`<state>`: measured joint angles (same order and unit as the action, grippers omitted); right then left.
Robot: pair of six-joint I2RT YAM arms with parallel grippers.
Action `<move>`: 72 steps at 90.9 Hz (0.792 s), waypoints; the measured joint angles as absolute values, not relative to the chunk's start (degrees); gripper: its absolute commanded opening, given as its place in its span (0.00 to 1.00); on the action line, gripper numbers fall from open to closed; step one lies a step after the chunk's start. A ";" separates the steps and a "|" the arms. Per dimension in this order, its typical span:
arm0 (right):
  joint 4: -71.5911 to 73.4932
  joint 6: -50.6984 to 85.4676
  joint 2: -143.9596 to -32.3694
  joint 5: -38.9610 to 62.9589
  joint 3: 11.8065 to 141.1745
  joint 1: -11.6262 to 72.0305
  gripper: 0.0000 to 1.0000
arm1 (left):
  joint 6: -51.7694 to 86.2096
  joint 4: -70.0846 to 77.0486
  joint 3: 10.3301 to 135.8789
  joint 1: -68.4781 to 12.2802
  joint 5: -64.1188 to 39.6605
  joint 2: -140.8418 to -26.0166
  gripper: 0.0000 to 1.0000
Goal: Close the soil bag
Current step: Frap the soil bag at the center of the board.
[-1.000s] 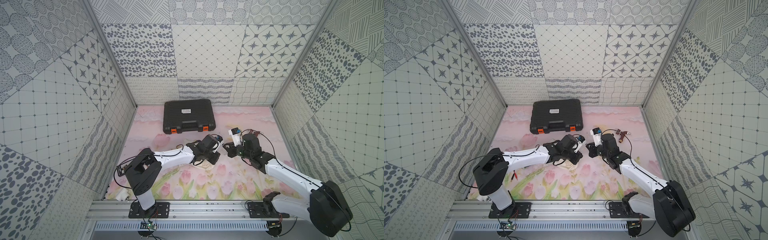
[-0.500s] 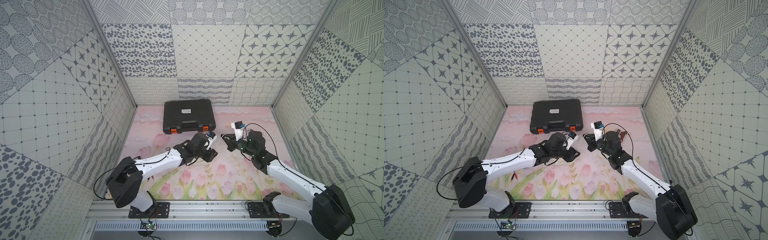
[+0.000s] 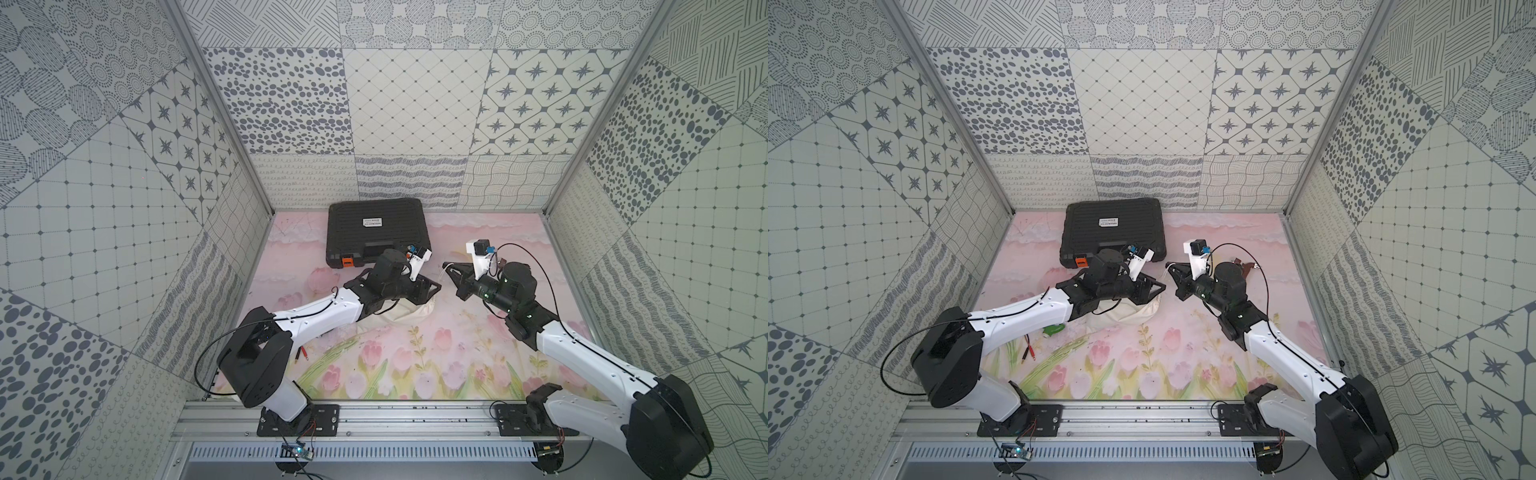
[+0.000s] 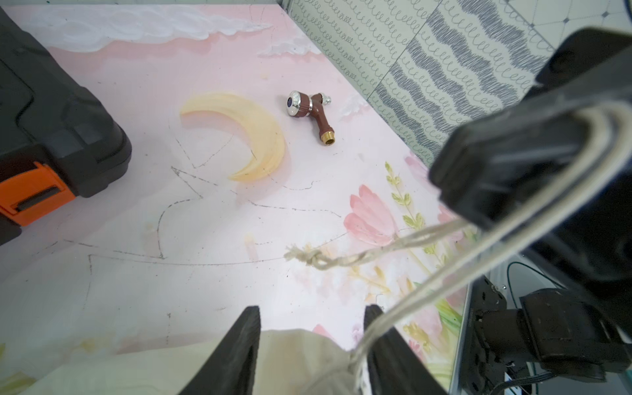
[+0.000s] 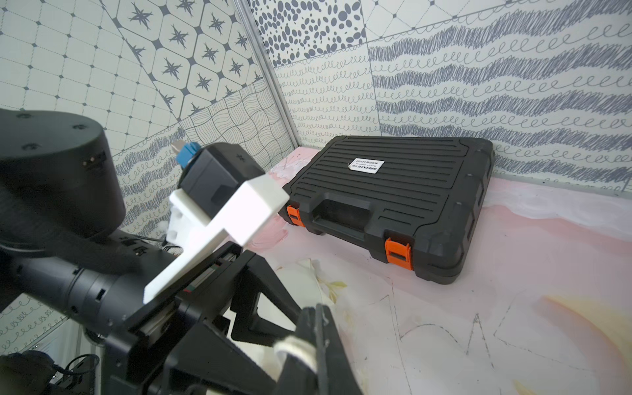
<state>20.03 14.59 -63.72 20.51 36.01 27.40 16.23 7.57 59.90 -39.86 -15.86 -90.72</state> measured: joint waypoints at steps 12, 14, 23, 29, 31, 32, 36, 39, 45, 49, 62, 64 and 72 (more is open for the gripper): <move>20.23 14.59 -63.75 20.82 36.01 27.40 0.00 | 16.49 8.75 62.61 -39.07 -18.63 -92.99 0.21; 20.27 14.59 -63.75 20.82 36.01 27.40 0.00 | 16.73 8.91 62.98 -38.92 -19.11 -93.41 0.18; 20.29 14.44 -63.75 20.40 36.01 27.35 0.00 | 16.91 9.67 63.70 -38.48 -21.26 -94.72 0.11; 19.88 14.22 -63.75 19.75 36.05 27.18 0.00 | 16.86 9.89 63.20 -38.48 -22.98 -95.04 0.08; 19.46 14.11 -63.75 19.38 36.16 27.07 0.00 | 16.73 9.91 62.94 -38.52 -23.38 -95.04 0.07; 19.07 14.11 -63.75 19.29 36.29 26.96 0.00 | 16.73 9.98 62.74 -38.61 -23.64 -95.02 0.07; 17.72 13.93 -63.90 18.65 36.97 26.68 0.00 | 16.38 10.20 61.84 -38.98 -24.32 -94.87 0.05; 16.23 13.67 -64.14 18.22 37.65 26.52 0.00 | 16.14 10.57 61.14 -39.44 -24.53 -94.72 0.04; 13.69 13.30 -64.75 17.47 38.87 26.24 0.00 | 15.14 11.27 59.99 -40.82 -24.34 -94.32 0.05; 11.90 13.17 -65.21 17.21 39.59 26.04 0.00 | 14.48 11.42 59.53 -41.69 -23.75 -94.24 0.07; 6.04 12.91 -67.18 16.16 42.41 25.26 0.00 | 12.32 11.29 60.10 -44.71 -19.09 -95.85 0.09; 5.54 12.86 -67.55 16.01 42.81 25.06 0.00 | 12.16 11.18 60.31 -45.06 -18.22 -96.36 0.10; 2.11 12.84 -68.79 15.64 44.10 24.25 0.00 | 11.53 11.07 60.80 -46.54 -14.81 -98.15 0.13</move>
<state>2.11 12.84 -68.79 15.64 44.10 24.25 11.53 11.07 60.80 -46.54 -14.81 -98.15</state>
